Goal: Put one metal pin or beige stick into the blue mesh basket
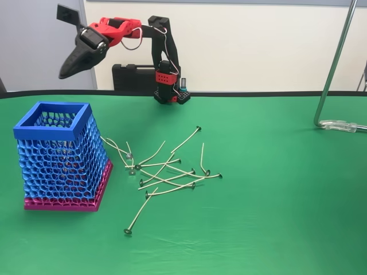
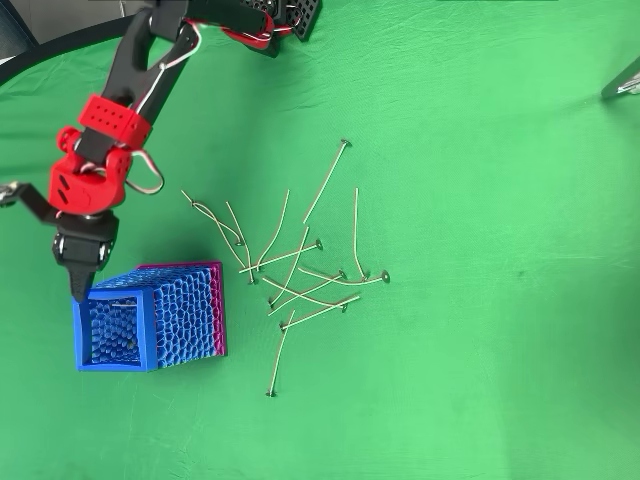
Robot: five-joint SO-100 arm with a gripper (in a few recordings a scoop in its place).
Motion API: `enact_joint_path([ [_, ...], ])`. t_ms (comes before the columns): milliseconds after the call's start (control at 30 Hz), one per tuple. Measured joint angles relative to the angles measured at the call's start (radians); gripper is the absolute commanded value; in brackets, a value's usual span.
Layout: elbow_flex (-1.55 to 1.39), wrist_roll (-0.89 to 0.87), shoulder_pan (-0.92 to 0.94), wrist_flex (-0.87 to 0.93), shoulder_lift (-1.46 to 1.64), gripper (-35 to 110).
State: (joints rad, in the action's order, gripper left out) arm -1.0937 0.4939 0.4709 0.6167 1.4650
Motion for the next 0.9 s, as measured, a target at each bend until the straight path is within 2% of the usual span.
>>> enact_joint_path([
  [167,-0.196,-0.055,-0.051,0.086,0.241,1],
  [533,-0.673,-0.144,-0.15,0.126,0.761,1],
  [900,-1.272,-0.23,-0.291,0.138,1.312,0],
])
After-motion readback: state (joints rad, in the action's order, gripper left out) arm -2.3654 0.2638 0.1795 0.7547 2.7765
